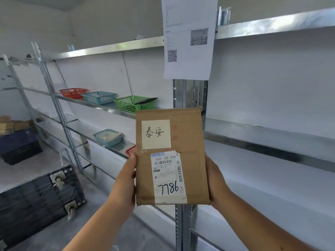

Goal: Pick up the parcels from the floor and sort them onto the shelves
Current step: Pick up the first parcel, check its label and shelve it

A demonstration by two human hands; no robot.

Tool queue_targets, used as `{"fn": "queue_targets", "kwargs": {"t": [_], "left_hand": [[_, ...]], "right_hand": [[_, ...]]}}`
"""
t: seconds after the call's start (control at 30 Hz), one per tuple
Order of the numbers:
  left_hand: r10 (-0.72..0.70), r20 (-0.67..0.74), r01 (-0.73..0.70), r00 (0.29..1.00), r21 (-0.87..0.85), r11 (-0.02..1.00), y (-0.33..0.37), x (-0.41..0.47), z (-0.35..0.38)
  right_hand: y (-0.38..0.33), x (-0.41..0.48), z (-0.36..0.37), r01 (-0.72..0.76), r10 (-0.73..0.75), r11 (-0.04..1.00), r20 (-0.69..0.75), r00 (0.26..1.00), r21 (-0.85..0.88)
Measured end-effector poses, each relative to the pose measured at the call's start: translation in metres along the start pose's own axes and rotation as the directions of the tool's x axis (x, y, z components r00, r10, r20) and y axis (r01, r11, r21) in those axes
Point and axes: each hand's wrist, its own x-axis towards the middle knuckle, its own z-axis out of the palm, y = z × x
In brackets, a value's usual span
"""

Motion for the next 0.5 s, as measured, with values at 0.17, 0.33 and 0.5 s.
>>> {"fn": "queue_targets", "kwargs": {"t": [0.17,0.33,0.5], "left_hand": [[-0.023,0.104,0.027,0.994,-0.045,0.999,-0.006,-0.008,0.048],[-0.013,0.212,0.024,0.977,-0.049,0.998,-0.017,-0.026,0.096],[-0.037,0.298,0.041,0.954,-0.007,0.999,-0.033,-0.050,0.143]], "right_hand": [[-0.020,-0.016,-0.037,0.012,-0.010,0.999,-0.045,0.999,0.047],[-0.044,-0.038,-0.084,0.018,-0.006,0.995,-0.126,0.992,0.099],[-0.058,-0.062,-0.137,0.089,-0.081,0.996,-0.236,0.968,0.025]]}}
